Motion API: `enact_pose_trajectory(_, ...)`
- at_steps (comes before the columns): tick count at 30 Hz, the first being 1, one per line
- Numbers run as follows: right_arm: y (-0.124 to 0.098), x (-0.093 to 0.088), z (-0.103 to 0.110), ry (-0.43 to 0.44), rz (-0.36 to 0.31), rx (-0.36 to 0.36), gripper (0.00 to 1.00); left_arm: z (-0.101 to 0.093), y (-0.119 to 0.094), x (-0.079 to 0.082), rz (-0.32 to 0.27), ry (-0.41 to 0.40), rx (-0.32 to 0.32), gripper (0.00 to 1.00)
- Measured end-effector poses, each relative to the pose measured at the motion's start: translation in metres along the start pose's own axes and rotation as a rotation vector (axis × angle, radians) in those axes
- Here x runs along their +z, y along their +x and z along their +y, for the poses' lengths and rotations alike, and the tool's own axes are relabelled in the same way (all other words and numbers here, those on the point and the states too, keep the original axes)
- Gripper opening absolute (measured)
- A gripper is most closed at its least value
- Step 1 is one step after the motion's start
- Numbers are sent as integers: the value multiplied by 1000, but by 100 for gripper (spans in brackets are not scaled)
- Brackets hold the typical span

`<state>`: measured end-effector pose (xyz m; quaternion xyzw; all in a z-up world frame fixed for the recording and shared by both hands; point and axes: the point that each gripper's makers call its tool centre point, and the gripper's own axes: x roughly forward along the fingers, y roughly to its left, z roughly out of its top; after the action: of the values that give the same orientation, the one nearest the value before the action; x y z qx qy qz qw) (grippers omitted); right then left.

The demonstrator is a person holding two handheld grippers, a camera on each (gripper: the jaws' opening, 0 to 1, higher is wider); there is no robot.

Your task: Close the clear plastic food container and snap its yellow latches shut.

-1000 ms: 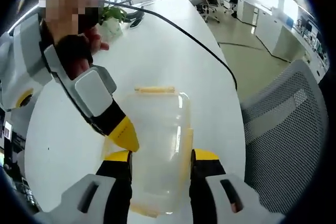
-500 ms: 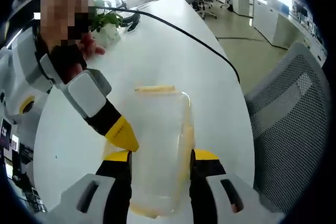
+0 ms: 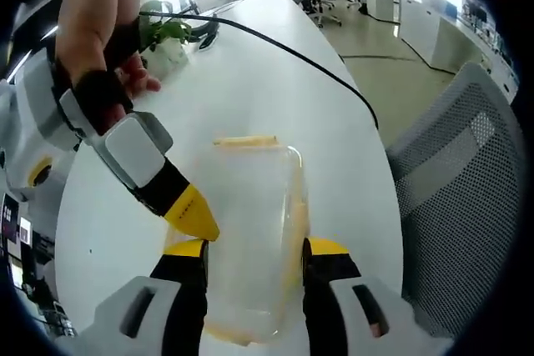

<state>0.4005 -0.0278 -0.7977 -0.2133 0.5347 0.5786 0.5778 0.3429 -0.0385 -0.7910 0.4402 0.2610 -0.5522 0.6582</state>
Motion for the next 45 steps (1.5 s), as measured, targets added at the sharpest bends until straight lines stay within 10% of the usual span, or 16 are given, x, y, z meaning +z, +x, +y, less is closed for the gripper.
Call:
enact_pose_trajectory(16,-5,4,8,-49,-35,-19,52,2,-15,12,-76,-116,-97,56)
enact_pose_trajectory(20,-6,2,10,-77,-23,-27,56,-2,-13,9,-56,-122,-140,69)
enact_pose_trajectory(45,-10,-30,21,-211,50,-129,76,12,-16,-21,67,-87,-246,81)
